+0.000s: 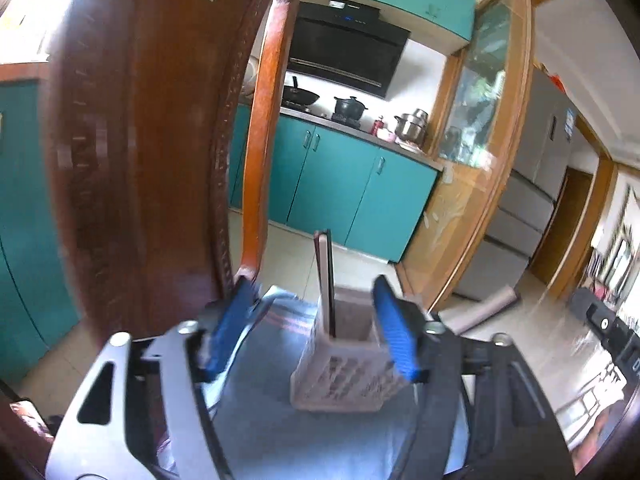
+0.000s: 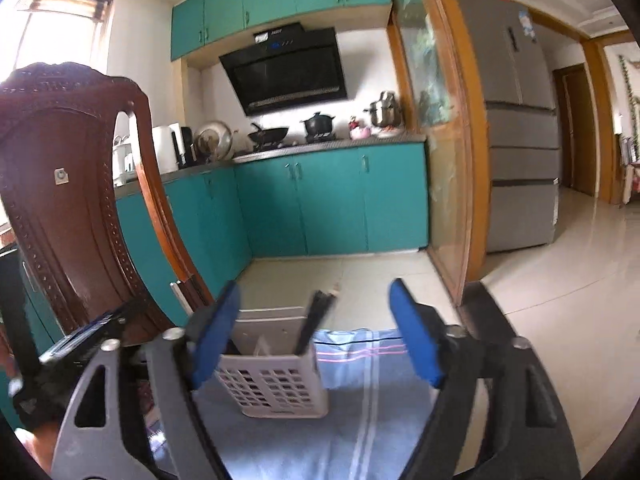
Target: Organize utensils
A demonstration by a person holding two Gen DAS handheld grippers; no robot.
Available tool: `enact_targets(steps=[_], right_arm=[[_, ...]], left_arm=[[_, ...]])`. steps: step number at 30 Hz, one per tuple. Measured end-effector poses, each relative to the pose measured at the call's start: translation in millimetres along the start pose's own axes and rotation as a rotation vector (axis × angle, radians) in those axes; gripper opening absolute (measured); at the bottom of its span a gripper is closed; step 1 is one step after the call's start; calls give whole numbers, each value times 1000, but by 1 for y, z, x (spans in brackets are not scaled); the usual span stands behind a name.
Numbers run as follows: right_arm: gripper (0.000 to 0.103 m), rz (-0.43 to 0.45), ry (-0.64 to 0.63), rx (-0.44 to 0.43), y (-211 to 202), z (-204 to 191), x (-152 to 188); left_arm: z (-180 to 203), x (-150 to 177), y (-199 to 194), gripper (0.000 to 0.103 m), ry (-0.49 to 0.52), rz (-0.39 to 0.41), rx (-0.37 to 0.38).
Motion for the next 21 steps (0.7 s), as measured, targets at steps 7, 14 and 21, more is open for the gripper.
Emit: enact_targets(steps=[7, 14, 21], right_arm=[[87, -53, -89, 96, -31, 8, 46], [95, -106, -95, 117, -58, 7, 78], [99, -138, -108, 116, -74, -7, 95]], left_arm=[[16, 31, -61, 88, 172, 10, -12], [16, 55, -102, 97, 226, 1, -9], [11, 67, -123, 99, 228, -11, -18]])
Point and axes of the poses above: each gripper's, at about its wrist camera, not at the fingertips, and y roughly the way its jaws point, z to its right, x to its underside, the point moved 1 cm from there along y, roughly the way its jaws point, and after that the axes turned 6 degrees about y, right-handed, at the moved point
